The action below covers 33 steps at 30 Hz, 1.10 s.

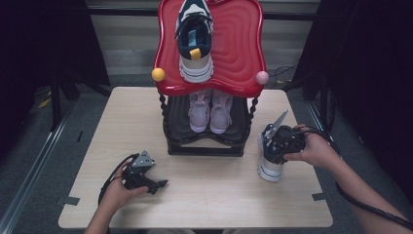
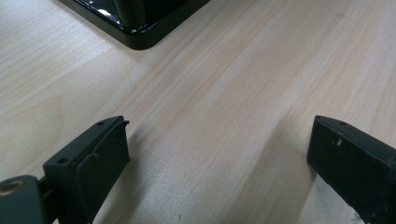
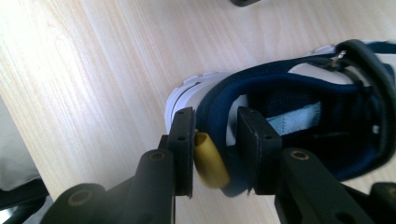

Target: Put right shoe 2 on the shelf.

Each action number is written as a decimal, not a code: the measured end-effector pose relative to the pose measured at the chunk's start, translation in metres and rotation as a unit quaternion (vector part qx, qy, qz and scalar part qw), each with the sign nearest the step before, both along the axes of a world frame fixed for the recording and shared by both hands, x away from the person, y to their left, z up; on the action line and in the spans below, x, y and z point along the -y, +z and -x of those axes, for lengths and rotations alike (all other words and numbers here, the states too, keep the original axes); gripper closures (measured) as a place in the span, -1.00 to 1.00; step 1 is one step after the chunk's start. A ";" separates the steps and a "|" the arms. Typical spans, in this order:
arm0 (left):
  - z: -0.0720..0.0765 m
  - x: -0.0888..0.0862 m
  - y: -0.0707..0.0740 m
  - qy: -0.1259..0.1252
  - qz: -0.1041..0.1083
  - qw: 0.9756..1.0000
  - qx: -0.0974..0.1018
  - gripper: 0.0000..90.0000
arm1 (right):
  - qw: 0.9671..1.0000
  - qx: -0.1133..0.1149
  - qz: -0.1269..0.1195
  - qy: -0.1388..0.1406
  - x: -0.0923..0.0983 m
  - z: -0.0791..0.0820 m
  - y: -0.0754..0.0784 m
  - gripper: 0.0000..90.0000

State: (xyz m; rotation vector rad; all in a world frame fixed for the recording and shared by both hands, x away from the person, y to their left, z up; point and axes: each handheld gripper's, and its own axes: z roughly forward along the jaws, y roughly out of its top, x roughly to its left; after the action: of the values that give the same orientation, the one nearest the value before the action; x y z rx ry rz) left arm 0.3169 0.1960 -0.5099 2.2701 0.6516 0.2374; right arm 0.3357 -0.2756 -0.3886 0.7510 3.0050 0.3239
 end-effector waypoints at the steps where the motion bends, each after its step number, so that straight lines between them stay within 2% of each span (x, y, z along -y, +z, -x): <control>1: 0.000 0.000 0.000 0.000 0.000 1.000 -0.001 -0.89 | 1.000 -0.011 0.005 -0.004 -0.002 0.000 -0.001 0.50; 4: 0.000 0.000 0.000 0.000 0.000 1.000 -0.001 -0.89 | 1.000 -0.024 0.019 0.000 -0.006 -0.002 -0.006 0.46; 5: 0.000 0.000 0.000 0.000 0.000 1.000 0.000 -0.89 | 0.999 -0.035 0.026 0.010 -0.006 -0.003 -0.008 0.41; 6: 0.000 0.000 0.000 0.000 0.000 1.000 -0.001 -0.89 | 0.999 -0.043 0.024 0.007 -0.007 -0.003 -0.009 0.38; 7: 0.000 0.000 0.000 0.000 0.000 1.000 0.000 -0.89 | 0.998 -0.043 0.029 0.018 -0.006 -0.004 -0.009 0.38; 8: 0.000 0.000 0.000 0.000 0.000 1.000 0.000 -0.89 | 0.999 -0.043 0.027 0.005 -0.008 -0.002 -0.010 0.38; 11: 0.000 0.000 0.000 0.000 0.000 1.000 0.000 -0.89 | 0.998 -0.048 0.030 0.010 -0.007 -0.003 -0.010 0.40; 12: 0.000 0.000 0.000 0.000 0.000 1.000 0.000 -0.89 | 0.998 -0.044 0.032 0.021 -0.006 -0.004 -0.011 0.40; 13: 0.000 0.000 0.000 0.000 0.000 1.000 0.000 -0.89 | 0.998 -0.046 0.034 0.018 -0.007 -0.003 -0.010 0.42; 14: 0.000 0.000 0.000 0.000 0.000 1.000 0.000 -0.89 | 0.998 -0.041 0.034 0.029 -0.005 -0.005 -0.011 0.46; 17: 0.000 0.000 0.000 0.000 0.001 1.000 0.000 -0.89 | 0.998 -0.052 0.034 0.019 -0.008 -0.003 -0.010 0.58; 18: 0.000 0.000 0.000 0.001 0.001 1.000 0.000 -0.89 | 0.998 -0.049 0.037 0.029 -0.007 -0.004 -0.010 0.60; 20: 0.000 0.000 0.000 0.001 0.001 1.000 0.000 -0.89 | 0.997 -0.054 0.042 0.025 -0.009 -0.002 -0.009 0.63; 21: 0.000 0.000 0.000 0.001 0.001 1.000 0.000 -0.89 | 0.997 -0.052 0.042 0.041 -0.009 -0.003 -0.009 0.63; 23: 0.000 0.000 0.000 0.000 0.001 1.000 0.000 -0.89 | 0.997 -0.059 0.041 0.035 -0.011 0.001 -0.006 0.64; 24: 0.000 0.000 0.000 0.001 0.001 1.000 0.000 -0.89 | 0.997 -0.057 0.037 0.046 -0.011 0.002 -0.005 0.64; 25: 0.000 0.000 0.000 0.000 0.001 1.000 0.000 -0.89 | 0.997 -0.058 0.035 0.044 -0.012 0.005 -0.004 0.63; 26: 0.000 0.000 0.000 0.001 0.001 1.000 0.000 -0.89 | 0.996 -0.066 0.030 0.042 -0.012 0.009 -0.002 0.63; 27: 0.000 0.000 0.000 0.000 0.001 1.000 0.000 -0.89 | 0.996 -0.070 0.032 0.040 -0.013 0.012 -0.001 0.63; 29: 0.000 0.000 0.000 0.001 0.000 1.000 0.000 -0.89 | 0.996 -0.065 0.037 0.054 -0.014 0.016 -0.002 0.62; 31: 0.000 0.000 0.000 0.001 0.000 1.000 0.000 -0.89 | 0.996 -0.067 0.043 0.051 -0.015 0.019 -0.005 0.60; 32: 0.000 0.000 0.000 0.001 0.000 1.000 0.000 -0.89 | 0.995 -0.067 0.042 0.059 -0.014 0.018 -0.006 0.60; 33: 0.000 0.000 0.000 0.001 0.000 1.000 0.000 -0.89 | 0.995 -0.072 0.042 0.053 -0.014 0.019 -0.007 0.59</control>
State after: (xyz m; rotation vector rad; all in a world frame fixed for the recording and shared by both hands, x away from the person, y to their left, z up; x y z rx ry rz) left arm 0.3168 0.1961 -0.5098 2.2693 0.6543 0.2391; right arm 0.3165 -0.2616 -0.3956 0.6364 3.1781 0.1505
